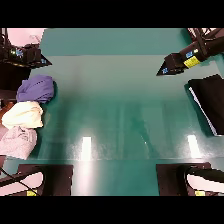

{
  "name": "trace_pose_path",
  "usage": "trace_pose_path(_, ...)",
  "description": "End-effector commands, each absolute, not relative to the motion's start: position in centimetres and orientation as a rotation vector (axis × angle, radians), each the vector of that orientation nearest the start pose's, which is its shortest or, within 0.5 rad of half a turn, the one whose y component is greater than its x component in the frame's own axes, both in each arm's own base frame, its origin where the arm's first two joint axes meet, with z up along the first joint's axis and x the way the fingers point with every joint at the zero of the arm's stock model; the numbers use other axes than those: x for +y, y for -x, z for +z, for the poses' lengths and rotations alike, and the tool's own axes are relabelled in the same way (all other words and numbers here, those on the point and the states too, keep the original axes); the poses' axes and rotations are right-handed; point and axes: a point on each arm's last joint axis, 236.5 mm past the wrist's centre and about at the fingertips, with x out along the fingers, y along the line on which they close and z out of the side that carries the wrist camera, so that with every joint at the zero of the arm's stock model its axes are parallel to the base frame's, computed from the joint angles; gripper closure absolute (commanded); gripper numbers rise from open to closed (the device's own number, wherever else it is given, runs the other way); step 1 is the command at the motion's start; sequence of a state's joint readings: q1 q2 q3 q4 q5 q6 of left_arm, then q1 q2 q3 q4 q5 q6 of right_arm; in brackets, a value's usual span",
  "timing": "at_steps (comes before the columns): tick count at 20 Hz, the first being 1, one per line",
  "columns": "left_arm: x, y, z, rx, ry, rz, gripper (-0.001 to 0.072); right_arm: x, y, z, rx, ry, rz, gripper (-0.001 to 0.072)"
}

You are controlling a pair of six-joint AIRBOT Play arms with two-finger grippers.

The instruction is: Fold the shirts.

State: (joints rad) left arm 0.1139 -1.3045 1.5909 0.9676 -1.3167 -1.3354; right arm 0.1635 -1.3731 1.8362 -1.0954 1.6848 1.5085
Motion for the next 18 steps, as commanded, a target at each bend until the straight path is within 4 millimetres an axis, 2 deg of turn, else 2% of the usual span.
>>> trace_pose_path(1,-8.1,-43.3,18.6,0.912,0.278,-0.458,0.0674,16.9,-35.8,19.7,1.194,-0.092,0.626,0.0690)
trace_pose_path(13,-8.2,-43.3,18.6,0.911,0.280,-0.460,0.0673,16.9,-35.8,19.7,1.194,-0.092,0.626,0.0690)
trace_pose_path(16,-7.7,-44.3,19.1,0.869,0.277,-0.436,0.0673,16.9,-35.8,19.7,1.194,-0.092,0.626,0.0690)
trace_pose_path(17,-6.6,-44.7,18.7,0.866,0.241,-0.393,0.0629,16.9,-35.8,19.7,1.194,-0.092,0.626,0.0690)
trace_pose_path(18,-4.9,-45.0,17.9,0.877,0.183,-0.329,0.0322,16.9,-35.8,19.7,1.194,-0.092,0.626,0.0690)
